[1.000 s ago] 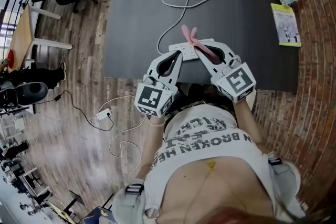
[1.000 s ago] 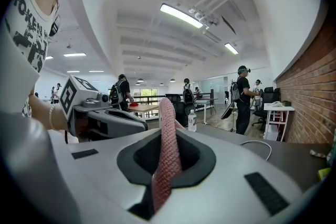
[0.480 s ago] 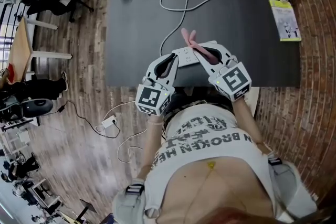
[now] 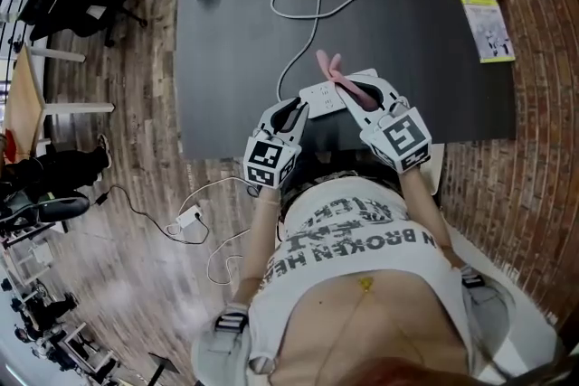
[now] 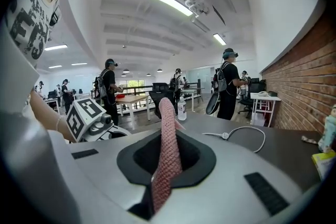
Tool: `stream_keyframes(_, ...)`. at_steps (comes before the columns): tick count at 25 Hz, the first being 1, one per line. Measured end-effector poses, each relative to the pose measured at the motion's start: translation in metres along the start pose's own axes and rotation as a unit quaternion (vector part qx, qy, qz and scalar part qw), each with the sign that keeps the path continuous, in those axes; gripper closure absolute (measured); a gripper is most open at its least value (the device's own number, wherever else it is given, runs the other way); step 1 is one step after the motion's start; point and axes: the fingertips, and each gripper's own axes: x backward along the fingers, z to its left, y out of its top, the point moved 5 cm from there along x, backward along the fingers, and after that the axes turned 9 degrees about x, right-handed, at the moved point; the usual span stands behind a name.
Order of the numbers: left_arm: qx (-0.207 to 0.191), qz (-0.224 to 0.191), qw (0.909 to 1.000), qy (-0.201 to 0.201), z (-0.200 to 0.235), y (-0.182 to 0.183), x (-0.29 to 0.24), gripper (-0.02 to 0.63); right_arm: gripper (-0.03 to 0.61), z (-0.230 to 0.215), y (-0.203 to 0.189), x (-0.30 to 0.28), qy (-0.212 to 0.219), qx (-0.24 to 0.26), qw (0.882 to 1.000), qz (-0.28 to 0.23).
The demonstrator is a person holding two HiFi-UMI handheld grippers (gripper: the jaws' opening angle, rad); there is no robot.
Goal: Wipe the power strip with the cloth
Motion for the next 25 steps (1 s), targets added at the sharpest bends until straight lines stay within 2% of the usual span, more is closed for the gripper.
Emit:
stream_keyframes(3,-0.014,0.037,0.9992,-0.005,0.013,-0.021,-0.009,0.566,0.561,0.001,-0.003,-0.008,-0.008,-0.003,1.000,0.009)
stream_keyframes(5,-0.014,0.065,0.9977,-0.012,0.020,-0.035,-0.015,0.512,0.561,0.001,-0.006,-0.013,-0.014,-0.007,1.000,0.014)
stream_keyframes(10,-0.016,0.134,0.9905,-0.028,0.033,-0.062,-0.032,0.440,0.561,0.004,-0.015,-0.025,-0.019,-0.013,0.999,0.032)
stream_keyframes(14,-0.019,0.208,0.9774,-0.035,0.039,-0.085,-0.046,0.371,0.561,0.005,-0.021,-0.033,-0.023,-0.015,0.999,0.047)
stream_keyframes(19,-0.061,0.279,0.9576,-0.039,0.041,-0.112,-0.065,0.336,0.561,0.005,-0.031,-0.042,-0.019,-0.016,0.997,0.067)
stream_keyframes(25,-0.098,0.314,0.9435,-0.037,0.039,-0.119,-0.076,0.334,0.561,0.008,-0.043,-0.056,-0.001,0.006,0.995,0.098)
